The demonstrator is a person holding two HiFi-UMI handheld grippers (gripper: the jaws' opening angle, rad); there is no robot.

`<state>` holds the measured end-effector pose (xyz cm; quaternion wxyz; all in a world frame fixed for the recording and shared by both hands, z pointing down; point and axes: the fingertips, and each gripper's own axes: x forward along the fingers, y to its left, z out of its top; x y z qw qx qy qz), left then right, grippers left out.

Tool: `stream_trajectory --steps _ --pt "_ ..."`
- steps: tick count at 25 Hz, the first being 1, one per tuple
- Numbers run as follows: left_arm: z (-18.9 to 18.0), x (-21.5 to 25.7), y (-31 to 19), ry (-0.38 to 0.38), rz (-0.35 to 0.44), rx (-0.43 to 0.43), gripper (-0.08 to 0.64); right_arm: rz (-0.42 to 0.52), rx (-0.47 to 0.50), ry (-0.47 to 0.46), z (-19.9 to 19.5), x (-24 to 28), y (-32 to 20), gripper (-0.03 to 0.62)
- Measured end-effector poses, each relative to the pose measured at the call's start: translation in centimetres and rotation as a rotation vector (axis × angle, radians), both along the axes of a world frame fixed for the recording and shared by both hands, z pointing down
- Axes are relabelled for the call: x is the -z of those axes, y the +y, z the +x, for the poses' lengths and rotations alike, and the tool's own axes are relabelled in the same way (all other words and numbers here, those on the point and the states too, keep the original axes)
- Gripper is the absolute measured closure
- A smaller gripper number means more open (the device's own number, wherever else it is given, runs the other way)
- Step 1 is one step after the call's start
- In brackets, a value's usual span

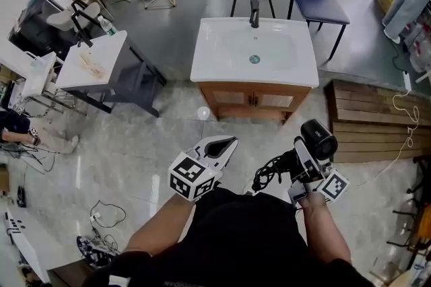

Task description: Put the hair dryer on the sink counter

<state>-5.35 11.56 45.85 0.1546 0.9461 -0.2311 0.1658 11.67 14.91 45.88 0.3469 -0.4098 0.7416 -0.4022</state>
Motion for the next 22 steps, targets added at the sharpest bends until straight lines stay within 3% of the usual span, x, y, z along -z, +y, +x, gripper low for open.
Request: stream_trajectory --steps 12,22 --pt "1.2 -1.3 -1.9 -0.018 -0.035 0.005 0.560 -0.022 -0.008 -0.022 1.7 -1.0 -2.5 0.430" --pt "3.4 -2.1 -7.9 -0.007 -0.033 -0.050 0.560 -0.034 -0.050 -0.003 3.2 -2.1 -7.1 0.430"
